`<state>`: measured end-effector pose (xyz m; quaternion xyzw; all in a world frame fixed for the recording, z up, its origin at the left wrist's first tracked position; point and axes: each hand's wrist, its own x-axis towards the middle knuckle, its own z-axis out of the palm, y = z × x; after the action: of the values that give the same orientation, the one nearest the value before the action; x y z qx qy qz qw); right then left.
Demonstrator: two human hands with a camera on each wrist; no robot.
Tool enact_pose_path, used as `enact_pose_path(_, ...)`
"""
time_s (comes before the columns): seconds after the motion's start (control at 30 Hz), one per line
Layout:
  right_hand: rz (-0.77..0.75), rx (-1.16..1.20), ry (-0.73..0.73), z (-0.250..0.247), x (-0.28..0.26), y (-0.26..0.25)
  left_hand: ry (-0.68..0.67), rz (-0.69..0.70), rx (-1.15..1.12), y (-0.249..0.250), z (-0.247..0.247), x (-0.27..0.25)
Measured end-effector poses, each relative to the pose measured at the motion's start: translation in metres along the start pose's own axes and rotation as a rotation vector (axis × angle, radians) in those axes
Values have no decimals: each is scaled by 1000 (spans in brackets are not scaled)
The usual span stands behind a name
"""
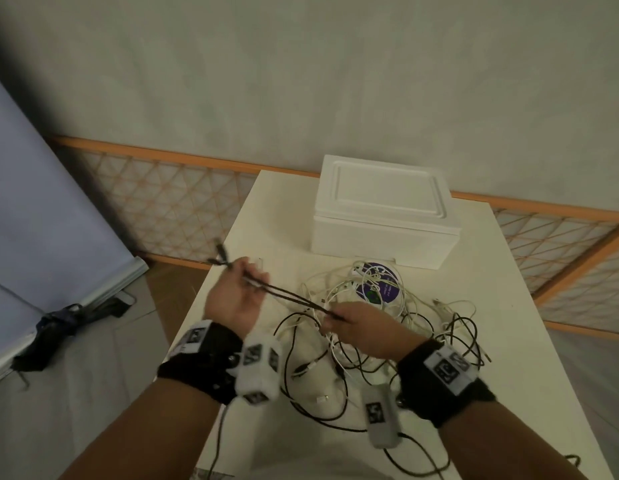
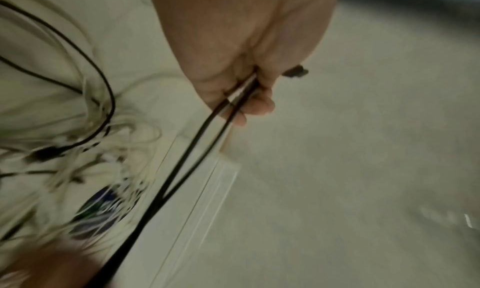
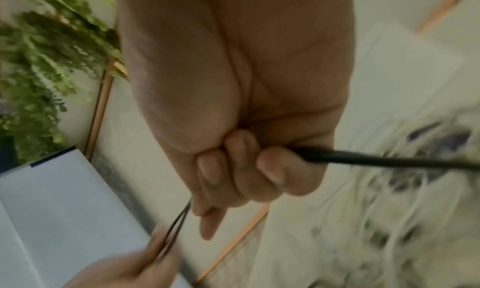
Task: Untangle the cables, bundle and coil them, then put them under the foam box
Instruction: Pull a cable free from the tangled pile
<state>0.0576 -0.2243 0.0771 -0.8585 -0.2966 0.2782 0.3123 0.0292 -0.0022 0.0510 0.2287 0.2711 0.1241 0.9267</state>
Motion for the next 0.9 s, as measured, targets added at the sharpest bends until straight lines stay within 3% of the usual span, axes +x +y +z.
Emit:
enact_pose_path(0.1,54,-64,40,-32,-31,36,194,75,15,28,-36,23)
enact_pose_path(0.17,135,-140,149,-52,-53,59,315,117,38,46,-59,31)
enact_pose_path(0.27,254,-216,256,-79,-83,82,445,82,100,62,-75,27)
enact_pose_path(0.4,471,-268,258,-87,-102,99,450,56,135,47,-80,18)
enact_pose_path(0.5,643,-381,106,-75,-102,113,380,5,203,23,-86,17)
enact_pose_path(0.57,600,-570,-115,-60,-101,119,318,-75,223,10,-91,13)
enact_pose_path(0.6,563,-658,-140,-52,-98,119,279,-116,240,5,-90,10)
enact_pose_path(0.67,470,-671,-26,-35,-83,108,211,-198,300,-5,-86,1)
enact_pose_path(0.73,332,-525,28,-16,-58,81,160,-251,363,-12,-81,-6)
enact_pose_path(0.83,91,-464,-54,19,-16,48,145,-277,417,-20,-77,-15)
enact_pose_path(0.9,13,-468,-167,48,10,43,160,-274,444,-25,-75,-19)
